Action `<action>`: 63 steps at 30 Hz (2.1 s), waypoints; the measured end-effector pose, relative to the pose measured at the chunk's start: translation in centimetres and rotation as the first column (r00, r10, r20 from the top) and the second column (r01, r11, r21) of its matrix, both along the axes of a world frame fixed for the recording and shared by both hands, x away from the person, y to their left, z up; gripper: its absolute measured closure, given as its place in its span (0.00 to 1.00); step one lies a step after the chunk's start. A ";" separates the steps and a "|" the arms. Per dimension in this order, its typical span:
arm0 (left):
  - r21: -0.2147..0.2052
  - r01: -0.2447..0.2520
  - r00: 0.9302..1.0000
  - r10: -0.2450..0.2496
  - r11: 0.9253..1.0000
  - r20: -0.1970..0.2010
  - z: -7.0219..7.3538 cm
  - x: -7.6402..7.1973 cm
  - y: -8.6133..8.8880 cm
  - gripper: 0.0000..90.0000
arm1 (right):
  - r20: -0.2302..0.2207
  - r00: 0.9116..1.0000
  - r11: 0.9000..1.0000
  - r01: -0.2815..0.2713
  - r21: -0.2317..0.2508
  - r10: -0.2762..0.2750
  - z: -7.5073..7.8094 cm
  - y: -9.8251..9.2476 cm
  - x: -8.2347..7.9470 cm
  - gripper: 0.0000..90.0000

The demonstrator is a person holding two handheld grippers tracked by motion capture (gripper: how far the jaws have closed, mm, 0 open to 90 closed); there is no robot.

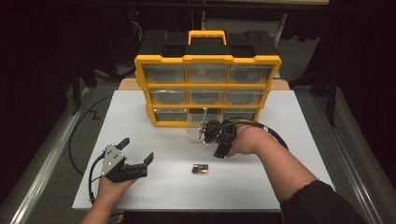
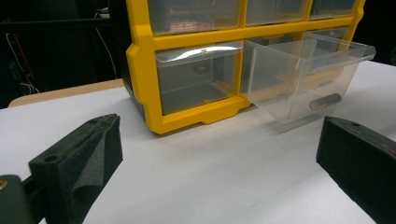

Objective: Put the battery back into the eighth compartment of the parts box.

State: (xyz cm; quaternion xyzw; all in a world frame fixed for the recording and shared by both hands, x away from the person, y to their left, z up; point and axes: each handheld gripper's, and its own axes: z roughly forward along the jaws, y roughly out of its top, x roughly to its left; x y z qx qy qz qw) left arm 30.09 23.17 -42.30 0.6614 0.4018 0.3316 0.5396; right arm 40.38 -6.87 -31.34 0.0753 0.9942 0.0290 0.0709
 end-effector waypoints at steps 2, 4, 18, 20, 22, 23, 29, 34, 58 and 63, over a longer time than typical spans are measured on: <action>-0.001 0.000 1.000 0.000 1.000 0.000 0.0 0.0 0.0 0.02 | -0.004 1.000 1.000 0.008 0.011 -0.008 0.0 0.0 -0.1 0.54; -0.002 0.000 1.000 0.000 1.000 0.001 0.0 0.0 0.0 0.02 | 0.002 1.000 1.000 0.005 0.017 -0.005 -0.3 -0.1 -0.1 0.53; -0.002 0.000 1.000 0.000 1.000 -0.001 0.0 0.0 0.0 0.02 | -0.015 1.000 1.000 0.001 0.011 -0.001 -2.0 -0.3 -0.9 0.50; -0.003 0.000 1.000 0.000 1.000 0.000 0.0 0.0 0.0 0.02 | -0.022 1.000 1.000 0.010 0.016 -0.009 -2.1 -0.3 -1.0 0.50; -0.006 0.000 1.000 0.000 1.000 0.001 0.0 0.0 0.0 0.02 | -0.021 1.000 1.000 0.002 0.021 -0.002 -2.4 -0.4 -1.1 0.50; -0.006 0.000 1.000 0.000 1.000 0.001 0.0 0.0 0.0 0.02 | -0.026 1.000 1.000 0.002 0.024 -0.002 -2.5 -0.5 -1.1 0.49; -0.006 0.000 1.000 0.000 1.000 0.001 0.0 0.0 0.0 0.02 | -0.037 0.999 0.999 0.004 0.033 -0.002 -3.4 -0.6 -1.5 0.49; -0.006 0.000 1.000 0.000 1.000 0.001 0.0 0.0 0.0 0.01 | -0.057 0.998 0.999 0.007 0.038 -0.004 -4.4 -0.5 -2.2 0.49; -0.016 0.001 1.000 -0.001 1.000 -0.005 0.0 0.3 -0.2 0.01 | -0.082 0.994 0.997 -0.067 0.046 0.070 -6.5 1.1 -3.4 0.51; -0.021 0.004 1.000 -0.004 1.000 -0.007 -0.1 0.6 -0.3 0.02 | -0.090 0.993 0.996 -0.074 0.058 0.079 -6.2 1.4 -3.3 0.53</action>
